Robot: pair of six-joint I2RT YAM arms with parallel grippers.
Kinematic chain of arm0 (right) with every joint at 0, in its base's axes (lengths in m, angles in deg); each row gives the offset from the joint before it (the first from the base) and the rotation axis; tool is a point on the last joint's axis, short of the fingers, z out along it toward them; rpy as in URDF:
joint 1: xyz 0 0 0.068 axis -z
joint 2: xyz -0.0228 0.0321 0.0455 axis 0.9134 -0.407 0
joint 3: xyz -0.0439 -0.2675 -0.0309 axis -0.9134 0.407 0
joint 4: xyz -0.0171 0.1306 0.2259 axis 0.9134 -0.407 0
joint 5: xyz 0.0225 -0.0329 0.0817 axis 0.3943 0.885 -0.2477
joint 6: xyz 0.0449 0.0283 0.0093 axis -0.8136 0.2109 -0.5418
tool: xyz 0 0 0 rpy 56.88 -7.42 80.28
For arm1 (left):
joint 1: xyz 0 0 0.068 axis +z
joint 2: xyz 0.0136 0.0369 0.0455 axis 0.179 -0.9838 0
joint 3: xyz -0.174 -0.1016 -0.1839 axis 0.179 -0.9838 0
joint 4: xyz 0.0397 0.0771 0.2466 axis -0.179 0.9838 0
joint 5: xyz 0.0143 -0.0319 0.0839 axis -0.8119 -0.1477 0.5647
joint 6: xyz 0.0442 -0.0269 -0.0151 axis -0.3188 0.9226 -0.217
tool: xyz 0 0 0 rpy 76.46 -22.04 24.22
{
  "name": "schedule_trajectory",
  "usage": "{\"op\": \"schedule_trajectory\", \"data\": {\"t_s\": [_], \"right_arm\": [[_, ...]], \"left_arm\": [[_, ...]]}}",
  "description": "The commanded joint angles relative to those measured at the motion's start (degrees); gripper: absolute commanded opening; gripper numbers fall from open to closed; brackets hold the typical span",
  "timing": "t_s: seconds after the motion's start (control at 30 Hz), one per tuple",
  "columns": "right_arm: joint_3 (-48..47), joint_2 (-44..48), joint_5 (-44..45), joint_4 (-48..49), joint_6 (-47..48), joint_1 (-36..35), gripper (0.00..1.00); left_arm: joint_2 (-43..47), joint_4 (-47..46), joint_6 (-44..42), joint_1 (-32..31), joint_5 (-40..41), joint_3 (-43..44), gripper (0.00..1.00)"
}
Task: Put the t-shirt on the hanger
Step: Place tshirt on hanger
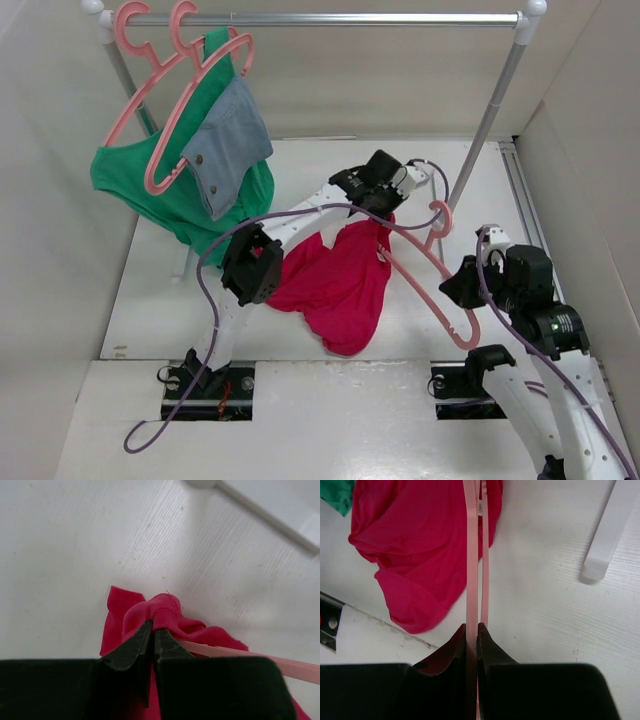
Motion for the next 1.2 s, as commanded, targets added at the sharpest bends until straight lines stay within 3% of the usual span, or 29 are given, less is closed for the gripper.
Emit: {"op": "schedule_trajectory", "data": {"t_s": [0.0,0.27,0.6,0.83,1.17], "right_arm": [[-1.79,2.41,0.82,6.21,-3.68,-0.08,0.00],[-0.56,4.09,4.08,14.11,-6.15,-0.08,0.00],[3.83,5.23,-7.08,33.61,-1.59,-0.08,0.00],[9.10,4.27,-14.28,43.02,-0.89,-0.08,0.00],[11.03,4.10,-16.40,49.17,1.23,-0.08,0.00]], "left_arm": [[7.59,2.95,3.75,-0.22,-2.74,6.24,0.00],[15.06,2.95,6.75,-0.83,-5.11,2.39,0.00],[26.23,3.66,-0.63,-4.87,-7.84,-2.53,0.00],[29.04,5.58,-5.82,-8.12,-11.35,-0.61,0.00],[40.45,4.62,-12.05,-9.26,-16.89,-15.89,0.00]]}}
